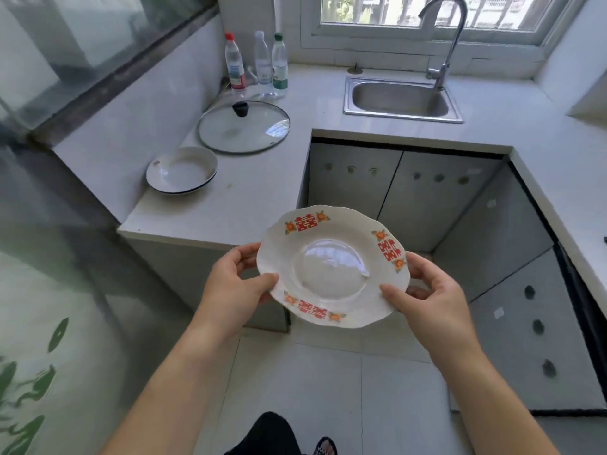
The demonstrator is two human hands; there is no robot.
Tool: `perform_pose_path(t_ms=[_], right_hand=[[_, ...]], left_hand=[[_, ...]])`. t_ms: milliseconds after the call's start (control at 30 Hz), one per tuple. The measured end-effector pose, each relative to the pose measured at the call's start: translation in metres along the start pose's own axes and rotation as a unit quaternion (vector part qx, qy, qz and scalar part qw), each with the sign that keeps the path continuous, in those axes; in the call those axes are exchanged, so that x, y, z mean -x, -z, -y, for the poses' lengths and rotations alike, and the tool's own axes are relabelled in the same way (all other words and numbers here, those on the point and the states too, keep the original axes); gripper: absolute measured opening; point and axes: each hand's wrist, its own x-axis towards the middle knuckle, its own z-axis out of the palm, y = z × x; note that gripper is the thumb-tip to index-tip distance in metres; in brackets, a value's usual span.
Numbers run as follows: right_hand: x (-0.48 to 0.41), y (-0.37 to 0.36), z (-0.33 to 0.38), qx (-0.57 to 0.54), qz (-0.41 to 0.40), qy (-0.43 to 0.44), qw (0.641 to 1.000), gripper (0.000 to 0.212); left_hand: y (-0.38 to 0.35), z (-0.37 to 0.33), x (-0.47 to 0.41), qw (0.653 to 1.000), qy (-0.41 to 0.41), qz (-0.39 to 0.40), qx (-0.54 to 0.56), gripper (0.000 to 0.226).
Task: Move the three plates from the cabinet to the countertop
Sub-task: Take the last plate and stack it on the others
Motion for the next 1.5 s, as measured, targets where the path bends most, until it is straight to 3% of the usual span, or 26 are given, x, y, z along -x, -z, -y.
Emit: perform_pose_path(t_ms=[267, 700, 833, 933, 1200, 1500], right_hand=[[-0.126, -0.064, 0.032, 0.028, 0.033, 0.008, 0.999, 0.047], [-0.288, -0.132, 0.085, 0.065, 0.017, 0.027, 0.997, 0.052], [-0.343, -0.149, 0.085, 0.078, 0.073, 0.010, 0.994, 0.054], [-0.387, -0.172, 0.085, 0.096, 0.133, 0.008, 0.986, 0.052], [-0.492, -0.217, 0.095, 0.187, 0.310, 0.048, 0.931, 0.056], [-0.486, -0.269, 0.084, 0.218, 0.456, 0.040, 0.862, 0.060]], left_hand=[[0.010, -0.032, -0.125, 0.996, 0.009, -0.070, 0.046, 0.040], [0.012, -0.096, -0.300, 0.999, 0.001, -0.054, 0.008, 0.045], [0.012, -0.094, -0.329, 0.996, 0.019, -0.084, 0.018, 0.041], [0.013, -0.091, -0.347, 0.987, 0.035, -0.152, 0.034, 0.040], [-0.009, -0.091, -0.366, 0.941, 0.086, -0.313, 0.097, 0.043], [-0.005, -0.072, -0.328, 0.882, 0.124, -0.437, 0.125, 0.040]])
